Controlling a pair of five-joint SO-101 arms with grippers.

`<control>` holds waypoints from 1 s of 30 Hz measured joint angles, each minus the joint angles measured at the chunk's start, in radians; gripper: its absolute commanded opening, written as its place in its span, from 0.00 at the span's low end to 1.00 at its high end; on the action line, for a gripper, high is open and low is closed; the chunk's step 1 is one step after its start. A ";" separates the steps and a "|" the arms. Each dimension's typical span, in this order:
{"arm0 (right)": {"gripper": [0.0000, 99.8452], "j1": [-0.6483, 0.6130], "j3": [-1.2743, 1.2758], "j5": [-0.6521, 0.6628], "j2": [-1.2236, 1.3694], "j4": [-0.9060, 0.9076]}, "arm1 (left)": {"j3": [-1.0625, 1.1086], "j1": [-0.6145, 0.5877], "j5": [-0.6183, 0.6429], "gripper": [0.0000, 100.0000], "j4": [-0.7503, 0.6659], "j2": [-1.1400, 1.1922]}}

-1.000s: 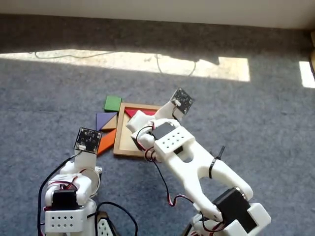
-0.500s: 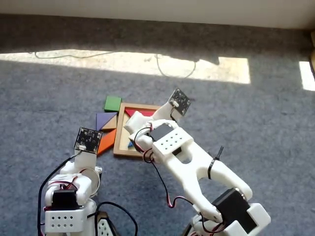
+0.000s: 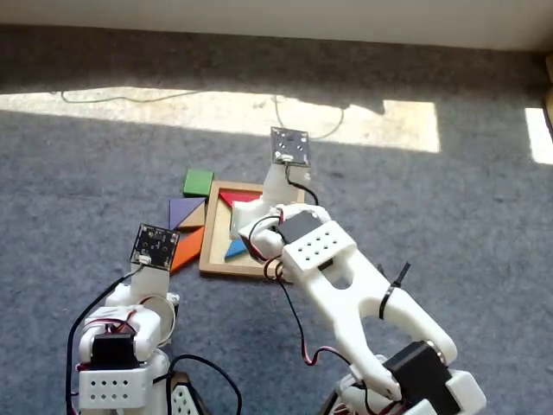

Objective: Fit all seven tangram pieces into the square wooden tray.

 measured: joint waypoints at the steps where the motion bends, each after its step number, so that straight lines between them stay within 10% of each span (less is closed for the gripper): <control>1: 0.00 0.000 0.000 0.008 0.023 0.000 | 0.000 0.000 0.000 0.01 0.000 0.000; 30: 0.00 -0.058 0.097 0.018 0.160 -0.166 | 0.000 0.000 0.000 0.01 0.000 0.000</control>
